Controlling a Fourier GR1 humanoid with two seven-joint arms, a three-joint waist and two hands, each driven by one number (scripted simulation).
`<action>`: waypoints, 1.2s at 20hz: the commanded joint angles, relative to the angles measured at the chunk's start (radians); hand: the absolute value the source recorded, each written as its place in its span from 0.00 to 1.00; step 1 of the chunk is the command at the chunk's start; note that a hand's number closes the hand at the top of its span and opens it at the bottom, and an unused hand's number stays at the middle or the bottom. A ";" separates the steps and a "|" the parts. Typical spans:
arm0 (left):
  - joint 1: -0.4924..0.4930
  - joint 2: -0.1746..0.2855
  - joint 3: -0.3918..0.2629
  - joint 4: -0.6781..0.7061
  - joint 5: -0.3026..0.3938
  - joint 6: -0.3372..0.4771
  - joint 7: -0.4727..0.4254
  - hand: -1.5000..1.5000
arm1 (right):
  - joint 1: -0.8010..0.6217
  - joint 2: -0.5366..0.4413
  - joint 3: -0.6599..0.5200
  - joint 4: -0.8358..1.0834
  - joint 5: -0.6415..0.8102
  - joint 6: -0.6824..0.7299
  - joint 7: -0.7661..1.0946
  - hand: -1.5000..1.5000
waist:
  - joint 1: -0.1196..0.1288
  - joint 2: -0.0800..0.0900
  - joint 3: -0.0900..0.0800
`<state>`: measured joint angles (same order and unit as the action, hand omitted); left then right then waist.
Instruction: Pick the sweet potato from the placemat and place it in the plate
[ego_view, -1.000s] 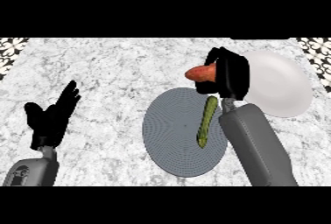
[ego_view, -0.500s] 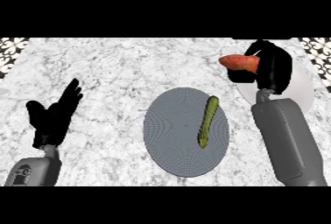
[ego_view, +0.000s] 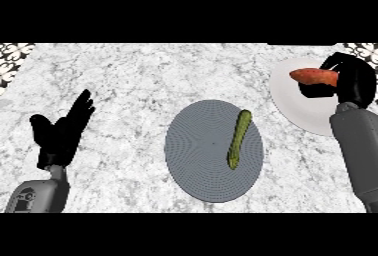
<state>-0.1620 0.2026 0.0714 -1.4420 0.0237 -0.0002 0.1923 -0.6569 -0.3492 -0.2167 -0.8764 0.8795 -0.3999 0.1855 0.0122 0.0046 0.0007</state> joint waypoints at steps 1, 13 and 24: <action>-0.038 0.007 0.031 0.058 0.008 -0.001 -0.033 0.50 | -0.006 -0.088 -0.021 0.162 -0.028 0.077 -0.120 1.00 | 0.003 0.005 0.000; -0.015 -0.044 -0.017 0.042 -0.027 0.012 -0.040 0.50 | -0.083 -0.118 -0.174 0.389 -0.229 0.066 -0.526 0.00 | 0.011 0.005 0.002; -0.004 -0.004 0.030 0.034 0.002 -0.009 -0.010 0.50 | -0.108 -0.035 -0.326 0.178 -0.566 0.331 -0.513 0.00 | -0.020 -0.011 -0.001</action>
<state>-0.1745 0.2075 0.1064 -1.3892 0.0266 -0.0155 0.1640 -0.7532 -0.3993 -0.4874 -0.6725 0.4150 -0.1518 -0.4005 -0.0032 -0.0034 0.0001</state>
